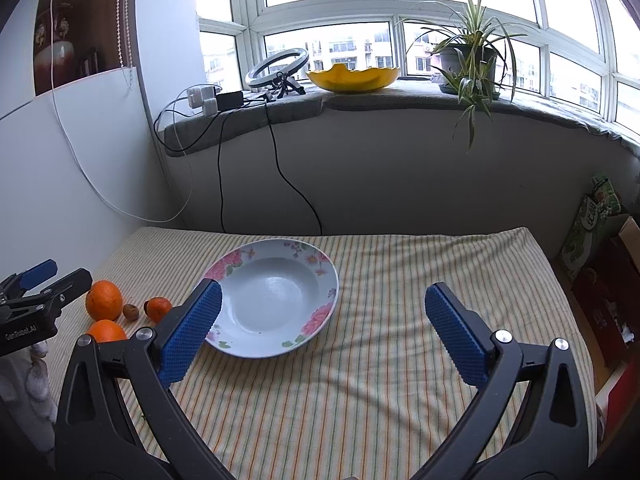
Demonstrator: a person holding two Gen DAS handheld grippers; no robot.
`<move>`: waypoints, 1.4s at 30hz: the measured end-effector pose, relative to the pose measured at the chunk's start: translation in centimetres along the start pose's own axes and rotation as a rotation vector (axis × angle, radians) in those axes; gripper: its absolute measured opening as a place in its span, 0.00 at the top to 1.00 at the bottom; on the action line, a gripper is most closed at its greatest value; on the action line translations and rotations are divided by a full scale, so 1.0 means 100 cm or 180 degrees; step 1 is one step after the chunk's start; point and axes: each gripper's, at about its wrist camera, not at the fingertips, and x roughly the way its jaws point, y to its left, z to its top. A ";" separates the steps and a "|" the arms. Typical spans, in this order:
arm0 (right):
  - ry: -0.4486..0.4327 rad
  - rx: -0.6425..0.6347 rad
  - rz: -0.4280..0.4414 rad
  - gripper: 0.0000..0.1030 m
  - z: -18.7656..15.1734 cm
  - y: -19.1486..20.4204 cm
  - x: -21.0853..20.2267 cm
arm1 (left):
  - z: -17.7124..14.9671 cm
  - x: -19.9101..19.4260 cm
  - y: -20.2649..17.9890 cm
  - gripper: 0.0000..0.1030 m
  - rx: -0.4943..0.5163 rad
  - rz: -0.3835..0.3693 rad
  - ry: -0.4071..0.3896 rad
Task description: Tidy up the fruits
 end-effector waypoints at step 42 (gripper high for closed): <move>0.1310 -0.0592 0.1894 0.27 -0.022 0.152 0.088 | -0.075 0.012 0.082 0.18 -0.0715 -0.0233 0.0712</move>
